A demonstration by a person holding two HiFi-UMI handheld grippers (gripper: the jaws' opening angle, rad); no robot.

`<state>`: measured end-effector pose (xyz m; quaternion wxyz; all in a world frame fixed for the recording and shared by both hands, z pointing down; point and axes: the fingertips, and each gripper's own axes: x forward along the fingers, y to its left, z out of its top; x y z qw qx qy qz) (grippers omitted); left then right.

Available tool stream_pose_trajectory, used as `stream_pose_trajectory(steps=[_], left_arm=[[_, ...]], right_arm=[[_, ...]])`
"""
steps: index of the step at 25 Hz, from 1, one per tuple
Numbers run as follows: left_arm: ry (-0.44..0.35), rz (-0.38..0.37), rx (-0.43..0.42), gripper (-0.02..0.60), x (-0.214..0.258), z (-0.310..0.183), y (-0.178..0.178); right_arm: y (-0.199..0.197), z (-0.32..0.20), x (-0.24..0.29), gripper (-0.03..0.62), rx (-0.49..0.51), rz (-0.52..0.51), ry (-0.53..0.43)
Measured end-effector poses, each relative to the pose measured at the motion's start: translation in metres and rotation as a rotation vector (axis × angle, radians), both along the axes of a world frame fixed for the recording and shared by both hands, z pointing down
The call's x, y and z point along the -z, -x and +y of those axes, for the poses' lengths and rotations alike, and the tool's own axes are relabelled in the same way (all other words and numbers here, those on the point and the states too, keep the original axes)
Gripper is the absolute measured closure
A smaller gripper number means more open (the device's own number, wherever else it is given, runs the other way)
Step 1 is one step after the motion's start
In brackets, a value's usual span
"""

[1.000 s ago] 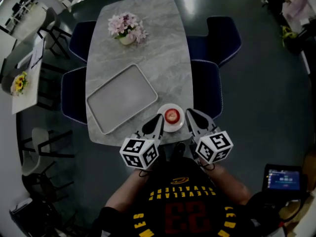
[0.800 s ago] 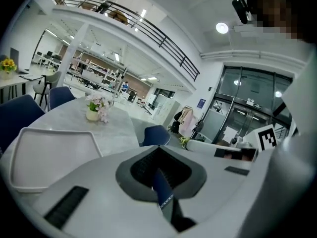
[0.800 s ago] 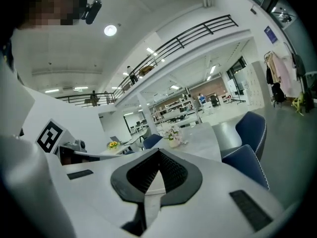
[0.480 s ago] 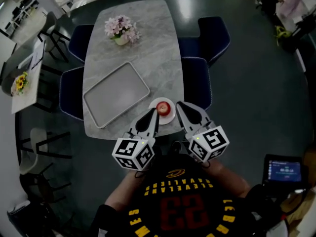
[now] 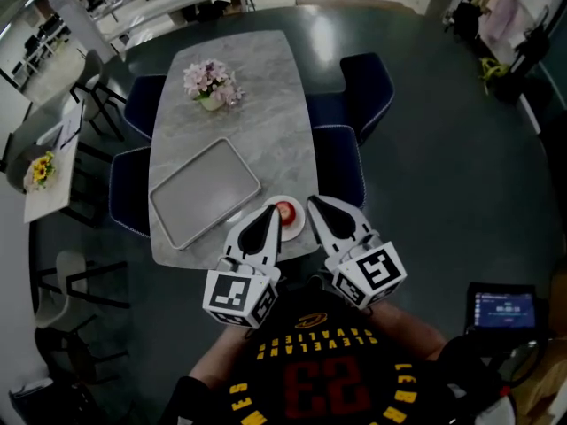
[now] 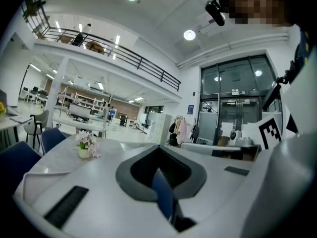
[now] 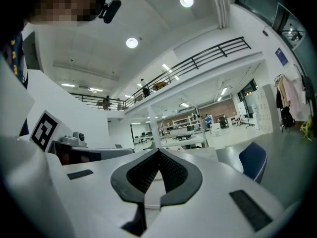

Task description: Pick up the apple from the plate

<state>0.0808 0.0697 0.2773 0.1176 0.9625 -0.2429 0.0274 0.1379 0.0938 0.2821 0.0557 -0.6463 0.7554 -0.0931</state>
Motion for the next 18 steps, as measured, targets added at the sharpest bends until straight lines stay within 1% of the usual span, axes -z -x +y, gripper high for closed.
stream_pose_trajectory(steps=[4, 6, 8, 11, 15, 18], left_arm=[[-0.116, 0.029, -0.003, 0.581, 0.037, 0.017, -0.007], [-0.153, 0.056, 0.003, 0.581, 0.052, 0.023, -0.009], [-0.170, 0.075, 0.017, 0.581, 0.060, 0.026, -0.005], [-0.193, 0.104, 0.034, 0.581, 0.068, 0.030, 0.001], [-0.249, 0.098, 0.013, 0.581, 0.070, 0.042, 0.002], [-0.292, 0.098, 0.021, 0.581, 0.075, 0.046, 0.007]], right_arm=[[0.001, 0.013, 0.028, 0.588, -0.006, 0.058, -0.099], [0.003, 0.017, 0.042, 0.588, 0.001, 0.097, -0.160], [0.008, 0.022, 0.053, 0.588, 0.013, 0.127, -0.210], [0.011, 0.026, 0.058, 0.588, 0.018, 0.139, -0.225], [0.013, 0.029, 0.065, 0.588, 0.034, 0.146, -0.244], [0.019, 0.028, 0.068, 0.588, 0.053, 0.160, -0.272]])
